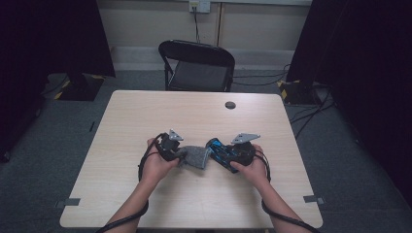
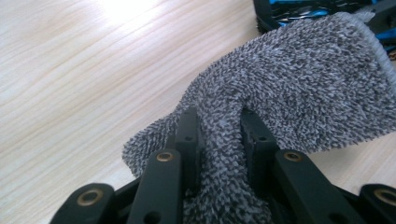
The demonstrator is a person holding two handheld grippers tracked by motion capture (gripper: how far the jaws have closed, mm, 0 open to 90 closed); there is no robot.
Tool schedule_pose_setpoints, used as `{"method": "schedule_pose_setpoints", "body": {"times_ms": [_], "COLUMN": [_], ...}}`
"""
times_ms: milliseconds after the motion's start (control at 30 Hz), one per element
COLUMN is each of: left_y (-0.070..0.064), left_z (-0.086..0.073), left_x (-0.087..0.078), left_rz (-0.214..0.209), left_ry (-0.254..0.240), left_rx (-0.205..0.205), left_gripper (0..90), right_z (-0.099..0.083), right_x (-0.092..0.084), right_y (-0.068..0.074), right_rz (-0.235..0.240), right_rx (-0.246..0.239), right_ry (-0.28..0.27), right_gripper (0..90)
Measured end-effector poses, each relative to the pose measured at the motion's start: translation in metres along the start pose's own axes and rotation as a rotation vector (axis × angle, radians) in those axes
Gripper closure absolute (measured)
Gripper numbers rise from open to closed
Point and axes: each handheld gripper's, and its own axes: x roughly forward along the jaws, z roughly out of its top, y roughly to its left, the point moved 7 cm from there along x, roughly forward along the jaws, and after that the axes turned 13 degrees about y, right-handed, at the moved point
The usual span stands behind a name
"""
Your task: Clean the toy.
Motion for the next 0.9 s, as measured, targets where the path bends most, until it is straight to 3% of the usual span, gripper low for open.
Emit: {"method": "schedule_pose_setpoints", "body": {"times_ms": [333, 533, 700, 900], "left_y": [0.016, 0.022, 0.011, -0.013], "left_z": [-0.011, -0.024, -0.032, -0.038], "left_x": [-0.010, -0.019, -0.026, -0.030], "left_rz": [0.031, 0.021, -0.031, -0.068], "left_ry": [-0.027, -0.043, -0.058, -0.072], "left_rx": [-0.051, -0.084, -0.059, 0.013], "left_gripper": [72.2, 71.9, 71.9, 71.7], "right_z": [0.000, 0.000, 0.000, 0.001], "right_x": [0.000, 0.000, 0.000, 0.000], "right_y": [0.000, 0.001, 0.001, 0.000], "right_rz": [-0.003, -0.006, -0.005, -0.005], "right_rx": [-0.001, -0.001, -0.001, -0.003], "right_ry": [-0.001, -0.004, -0.002, -0.002], "right_gripper": [47.9, 47.9, 47.8, 47.8]}}
